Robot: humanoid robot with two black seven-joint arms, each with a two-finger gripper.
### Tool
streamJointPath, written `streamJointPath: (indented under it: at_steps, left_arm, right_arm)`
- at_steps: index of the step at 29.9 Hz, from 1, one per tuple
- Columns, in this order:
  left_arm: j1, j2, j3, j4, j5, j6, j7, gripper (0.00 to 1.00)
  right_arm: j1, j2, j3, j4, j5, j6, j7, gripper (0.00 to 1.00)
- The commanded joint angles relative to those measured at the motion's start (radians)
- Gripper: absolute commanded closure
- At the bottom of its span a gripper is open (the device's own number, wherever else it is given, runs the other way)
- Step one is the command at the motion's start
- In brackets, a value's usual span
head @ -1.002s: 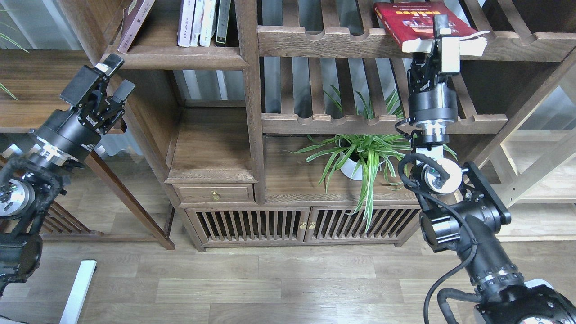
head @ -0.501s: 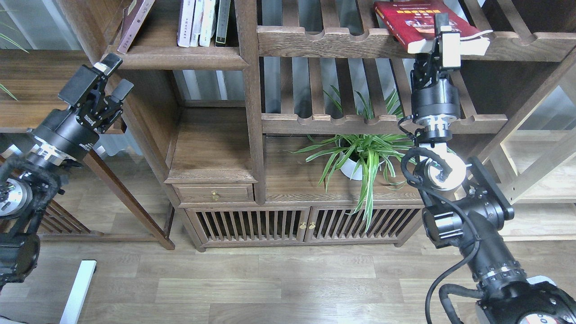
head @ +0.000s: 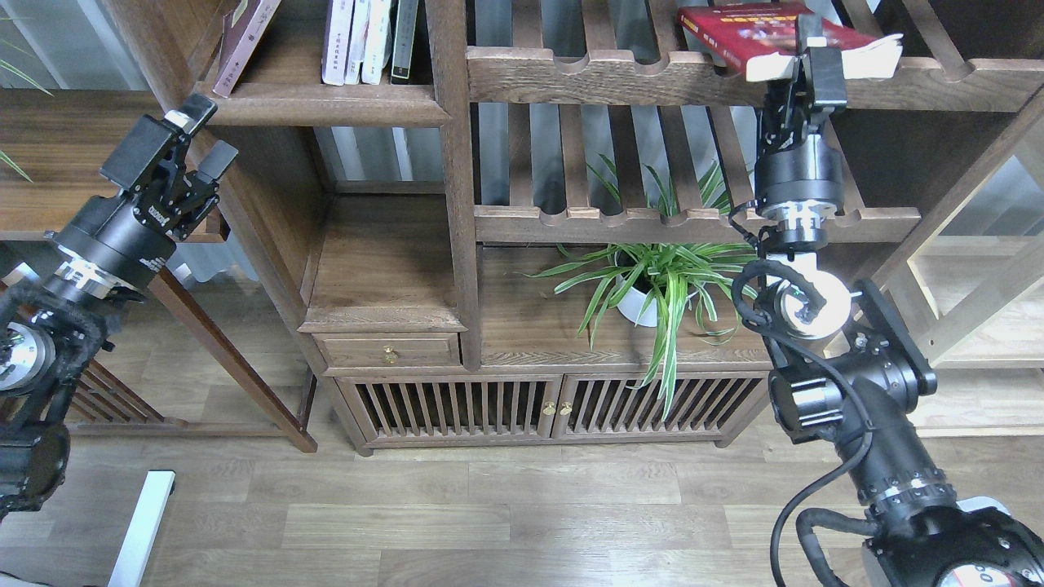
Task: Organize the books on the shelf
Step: 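Push the right gripper under the red book's near edge and tilt it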
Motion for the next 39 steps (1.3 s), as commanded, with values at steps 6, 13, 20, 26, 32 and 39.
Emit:
streamJointPath:
  at_steps: [6, 13, 20, 26, 32, 39]
  left_arm:
    - [0.000, 0.000, 0.001, -0.001, 0.000, 0.000, 0.000, 0.01]
    - [0.000, 0.000, 0.001, 0.000, -0.001, 0.000, 0.000, 0.01]
    - [0.001, 0.000, 0.000, 0.000, -0.001, 0.000, 0.000, 0.01]
    - [0.001, 0.000, 0.000, 0.000, -0.001, 0.000, 0.000, 0.01]
    - [0.000, 0.000, 0.001, 0.000, -0.001, 0.000, 0.000, 0.01]
    - [-0.002, 0.000, 0.003, 0.000, 0.000, 0.000, 0.000, 0.01]
  right_arm:
    - [-0.012, -0.001, 0.002, 0.000, 0.000, 0.015, 0.000, 0.52]
    - [-0.012, 0.004, 0.002, 0.000, 0.000, 0.018, 0.020, 0.69]
    - [-0.029, 0.000, -0.001, 0.000, 0.000, 0.054, 0.022, 0.87]
    - [-0.064, 0.000, -0.010, 0.011, 0.000, 0.054, 0.022, 0.87]
    - [-0.065, 0.005, -0.018, 0.036, 0.000, 0.054, 0.020, 0.87]
    - [-0.069, -0.030, -0.016, 0.091, 0.000, 0.054, 0.020, 0.87]
